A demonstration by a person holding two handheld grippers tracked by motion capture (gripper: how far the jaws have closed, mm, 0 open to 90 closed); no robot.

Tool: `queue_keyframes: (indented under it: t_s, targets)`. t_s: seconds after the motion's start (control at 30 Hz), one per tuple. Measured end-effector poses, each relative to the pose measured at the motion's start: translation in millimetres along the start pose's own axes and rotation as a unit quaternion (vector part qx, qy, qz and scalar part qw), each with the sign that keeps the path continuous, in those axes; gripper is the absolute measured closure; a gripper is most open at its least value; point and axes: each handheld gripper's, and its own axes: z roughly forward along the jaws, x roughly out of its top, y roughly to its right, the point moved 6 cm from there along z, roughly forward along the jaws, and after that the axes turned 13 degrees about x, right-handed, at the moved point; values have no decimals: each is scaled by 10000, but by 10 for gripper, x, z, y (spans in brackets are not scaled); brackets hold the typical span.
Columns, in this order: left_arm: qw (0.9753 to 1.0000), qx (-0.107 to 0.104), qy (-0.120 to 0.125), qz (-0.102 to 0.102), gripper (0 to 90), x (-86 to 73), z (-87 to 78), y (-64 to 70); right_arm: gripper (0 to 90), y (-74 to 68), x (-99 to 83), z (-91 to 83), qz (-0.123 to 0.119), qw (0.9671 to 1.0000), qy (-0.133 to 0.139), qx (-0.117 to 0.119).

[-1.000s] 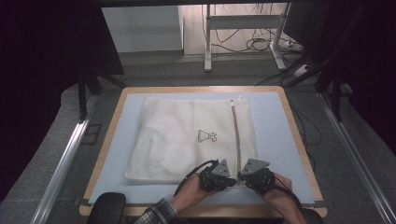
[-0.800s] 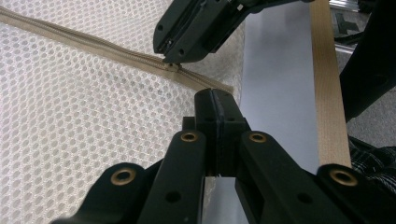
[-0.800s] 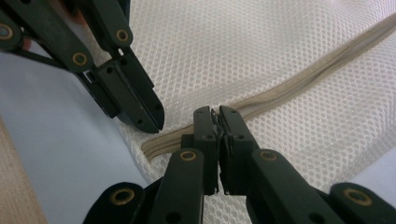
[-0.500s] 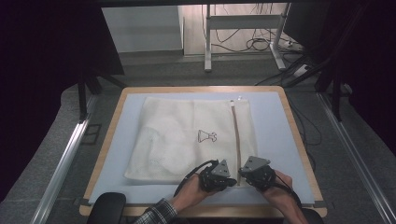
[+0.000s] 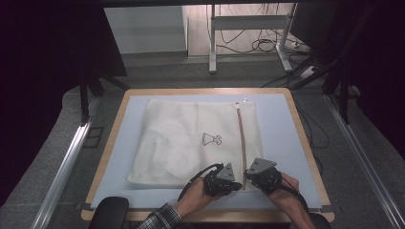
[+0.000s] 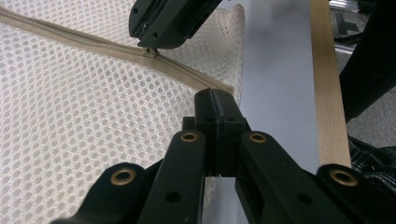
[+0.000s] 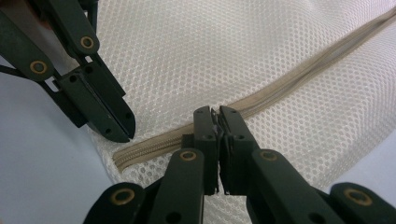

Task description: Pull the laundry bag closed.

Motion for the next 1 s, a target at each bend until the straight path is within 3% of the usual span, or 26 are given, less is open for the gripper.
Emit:
queue_keyframes:
  t_s: [1.0]
  targets:
    - [10000, -15, 14, -57, 899, 1, 2, 6, 855, 206, 56, 70, -65, 9997, -57, -245]
